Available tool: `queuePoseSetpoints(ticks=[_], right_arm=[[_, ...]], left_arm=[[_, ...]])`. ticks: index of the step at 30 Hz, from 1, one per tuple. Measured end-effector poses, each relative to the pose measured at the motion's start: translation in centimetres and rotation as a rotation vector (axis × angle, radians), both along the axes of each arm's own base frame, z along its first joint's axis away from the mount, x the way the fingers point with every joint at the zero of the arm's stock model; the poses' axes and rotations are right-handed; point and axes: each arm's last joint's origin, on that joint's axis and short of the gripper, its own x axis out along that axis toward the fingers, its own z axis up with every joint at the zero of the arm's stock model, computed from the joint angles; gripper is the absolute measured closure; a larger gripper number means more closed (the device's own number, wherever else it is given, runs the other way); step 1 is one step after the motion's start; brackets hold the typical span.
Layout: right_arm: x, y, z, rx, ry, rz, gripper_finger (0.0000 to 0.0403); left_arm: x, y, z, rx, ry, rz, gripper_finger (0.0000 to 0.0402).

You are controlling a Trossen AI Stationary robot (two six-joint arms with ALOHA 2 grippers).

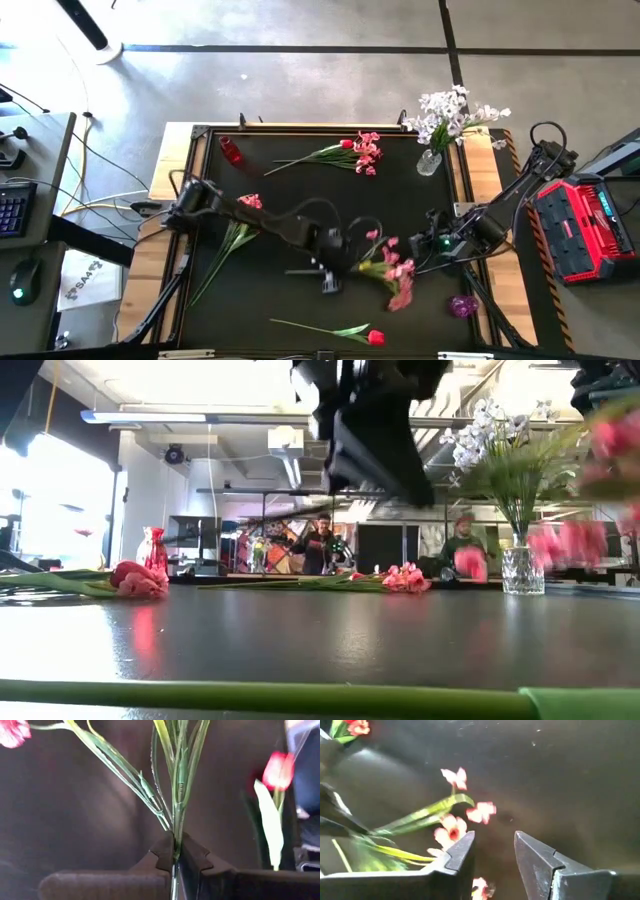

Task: Sort flowers into vase by color
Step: Put the bottom pink flowers into the red flower vase

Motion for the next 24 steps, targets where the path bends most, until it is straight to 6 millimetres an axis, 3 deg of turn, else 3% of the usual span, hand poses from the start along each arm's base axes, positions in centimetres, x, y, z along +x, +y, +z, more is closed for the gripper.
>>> queuePoseSetpoints(ticks=[8, 14, 18, 24], right_arm=[[-0.5, -0.7, -0.2, -0.109, 0.038, -0.001, 0.0277], [-0.4, -1.3, 0.1, -0.282, -0.055, -0.038, 0.0277], [0.5, -1.7, 0.5, -0.380, -0.110, -0.025, 0.0277], [3.1, -2.0, 1.2, -0.437, -0.124, 0.149, 0.0277]], left_arm=[[-1.4, 8.7, 5.4, 0.077, -0.059, 0.058, 0.0401], [-4.0, 15.6, 9.0, 0.091, -0.076, 0.195, 0.0401], [-6.4, 18.5, 11.9, 0.115, -0.126, 0.257, 0.0401], [-10.3, 21.7, 16.0, 0.183, -0.232, 0.312, 0.0402]])
